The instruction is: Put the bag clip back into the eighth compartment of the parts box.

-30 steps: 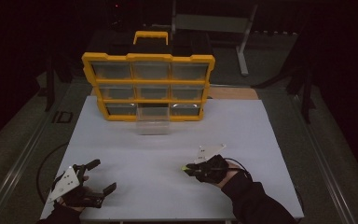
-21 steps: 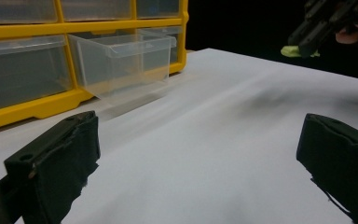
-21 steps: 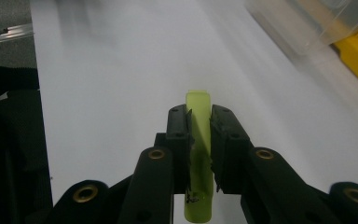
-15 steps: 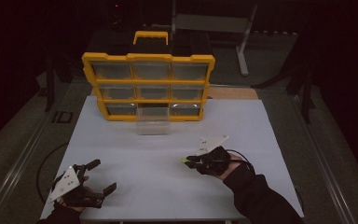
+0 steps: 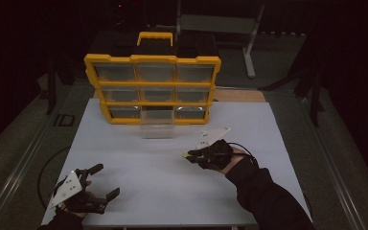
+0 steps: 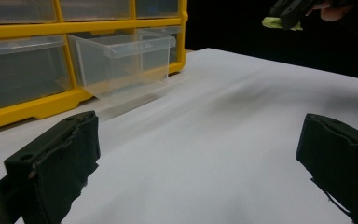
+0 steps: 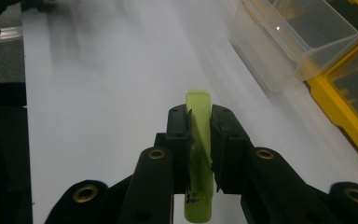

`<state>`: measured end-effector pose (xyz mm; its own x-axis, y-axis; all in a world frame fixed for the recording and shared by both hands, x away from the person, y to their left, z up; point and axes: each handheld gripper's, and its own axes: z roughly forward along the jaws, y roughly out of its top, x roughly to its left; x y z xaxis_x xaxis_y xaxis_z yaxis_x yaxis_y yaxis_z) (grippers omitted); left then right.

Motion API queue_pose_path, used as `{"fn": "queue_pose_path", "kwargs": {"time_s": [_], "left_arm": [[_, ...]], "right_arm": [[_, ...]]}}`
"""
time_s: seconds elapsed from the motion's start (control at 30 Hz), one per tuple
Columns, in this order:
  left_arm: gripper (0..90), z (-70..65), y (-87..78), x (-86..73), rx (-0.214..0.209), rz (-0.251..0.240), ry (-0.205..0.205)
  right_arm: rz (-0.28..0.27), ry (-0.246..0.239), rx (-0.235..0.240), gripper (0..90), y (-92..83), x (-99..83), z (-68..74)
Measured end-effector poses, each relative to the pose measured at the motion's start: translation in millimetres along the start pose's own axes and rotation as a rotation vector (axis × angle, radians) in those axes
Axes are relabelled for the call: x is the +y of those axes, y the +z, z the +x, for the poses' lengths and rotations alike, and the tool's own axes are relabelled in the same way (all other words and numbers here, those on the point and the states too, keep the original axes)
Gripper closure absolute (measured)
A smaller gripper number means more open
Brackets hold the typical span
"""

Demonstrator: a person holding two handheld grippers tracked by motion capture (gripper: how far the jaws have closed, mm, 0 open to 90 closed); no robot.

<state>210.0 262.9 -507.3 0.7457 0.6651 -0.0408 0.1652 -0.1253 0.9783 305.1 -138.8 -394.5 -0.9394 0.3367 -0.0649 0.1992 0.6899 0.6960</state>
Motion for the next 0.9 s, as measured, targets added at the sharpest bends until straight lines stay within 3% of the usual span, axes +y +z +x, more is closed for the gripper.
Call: {"fn": "queue_pose_path", "kwargs": {"time_s": [0.6, 0.9], "left_arm": [[0.4, 0.0, 0.0, 0.1, -0.005, -0.001, -0.003], [0.4, -0.2, 0.2, 0.1, -0.007, -0.001, -0.004]], "right_arm": [[0.01, -0.028, -0.002, 79.1, 8.8, 23.8, -12.3], [0.001, -0.017, 0.004, 79.1, 9.8, 33.7, -24.4]]}}
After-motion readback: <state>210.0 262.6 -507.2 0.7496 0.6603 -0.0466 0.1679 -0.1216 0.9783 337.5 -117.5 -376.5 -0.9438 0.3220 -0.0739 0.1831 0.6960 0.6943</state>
